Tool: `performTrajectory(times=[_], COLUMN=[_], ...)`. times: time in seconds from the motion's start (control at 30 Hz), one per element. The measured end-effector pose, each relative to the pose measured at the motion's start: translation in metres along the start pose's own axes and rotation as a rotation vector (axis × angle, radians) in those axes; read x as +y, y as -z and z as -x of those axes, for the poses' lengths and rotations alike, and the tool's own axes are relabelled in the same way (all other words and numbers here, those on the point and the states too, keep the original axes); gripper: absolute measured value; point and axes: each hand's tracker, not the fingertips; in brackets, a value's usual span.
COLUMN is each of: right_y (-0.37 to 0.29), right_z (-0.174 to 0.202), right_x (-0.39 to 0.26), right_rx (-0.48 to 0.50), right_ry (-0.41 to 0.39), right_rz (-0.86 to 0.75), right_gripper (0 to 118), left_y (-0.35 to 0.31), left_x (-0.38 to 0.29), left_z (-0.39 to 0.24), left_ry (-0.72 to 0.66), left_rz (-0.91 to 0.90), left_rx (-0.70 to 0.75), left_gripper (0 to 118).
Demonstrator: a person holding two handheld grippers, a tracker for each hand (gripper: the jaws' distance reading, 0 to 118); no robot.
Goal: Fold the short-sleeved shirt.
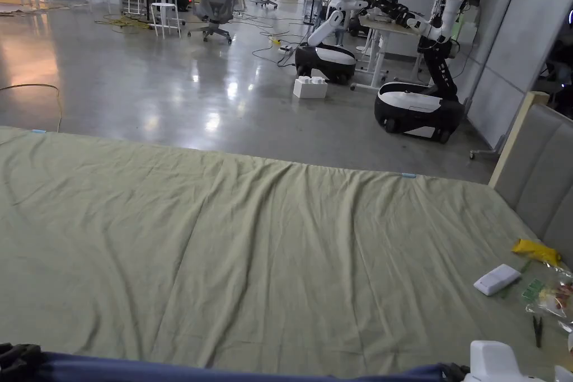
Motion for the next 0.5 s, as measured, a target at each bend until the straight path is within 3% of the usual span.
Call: performTrajectory(times=[0.03, 0.17, 0.23, 0.5], right_y=[-0.008, -0.03, -0.035, -0.014], right_z=[0.003, 0.009, 0.013, 0.022], right_x=[-0.008, -0.044, -0.061, -0.121], right_rx=[-0.025, -0.038, -0.061, -0.084], right_ry=[-0.044, -0.053, -0.096, -0.098], right_rz=[0.002, 0.029, 0.072, 0.186], right_gripper=[1, 1, 1, 1], left_y=[-0.006, -0.026, -0.034, -0.023], left_x=[-0.008, -0.039, -0.055, -0.115], left_z=[0.001, 0.005, 0.005, -0.006], left_ry=[-0.006, -0.039, -0.05, 0.027], left_rz=[0.005, 0.029, 0.051, 0.202], left_rx=[-0.004, -0.013, -0.012, 0.056], left_gripper=[5, 5, 5, 5])
